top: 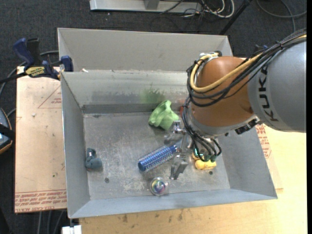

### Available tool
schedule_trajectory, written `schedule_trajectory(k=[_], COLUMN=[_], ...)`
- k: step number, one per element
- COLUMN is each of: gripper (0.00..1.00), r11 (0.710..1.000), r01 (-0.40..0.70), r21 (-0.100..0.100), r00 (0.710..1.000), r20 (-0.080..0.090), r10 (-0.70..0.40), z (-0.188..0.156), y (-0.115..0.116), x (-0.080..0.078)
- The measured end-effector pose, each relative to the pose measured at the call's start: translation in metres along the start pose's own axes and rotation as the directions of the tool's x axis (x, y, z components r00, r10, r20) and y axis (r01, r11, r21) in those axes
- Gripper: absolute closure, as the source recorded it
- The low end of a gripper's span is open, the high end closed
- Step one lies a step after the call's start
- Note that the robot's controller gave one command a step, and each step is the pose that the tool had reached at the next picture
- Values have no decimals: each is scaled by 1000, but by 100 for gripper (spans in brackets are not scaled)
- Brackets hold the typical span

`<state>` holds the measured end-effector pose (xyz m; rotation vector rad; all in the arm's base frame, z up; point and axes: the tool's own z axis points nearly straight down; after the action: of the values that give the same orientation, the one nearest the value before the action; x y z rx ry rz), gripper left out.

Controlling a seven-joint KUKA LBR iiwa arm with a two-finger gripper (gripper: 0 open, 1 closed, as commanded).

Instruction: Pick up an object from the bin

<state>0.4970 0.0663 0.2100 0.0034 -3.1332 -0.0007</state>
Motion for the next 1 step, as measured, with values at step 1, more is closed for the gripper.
schedule_trajectory(k=[1], gripper=[0], r11=[972], r01=[234], r21=[1], r00=[972], r20=[10], r10=[-234], z=[130], y=[-7], x=[-57])
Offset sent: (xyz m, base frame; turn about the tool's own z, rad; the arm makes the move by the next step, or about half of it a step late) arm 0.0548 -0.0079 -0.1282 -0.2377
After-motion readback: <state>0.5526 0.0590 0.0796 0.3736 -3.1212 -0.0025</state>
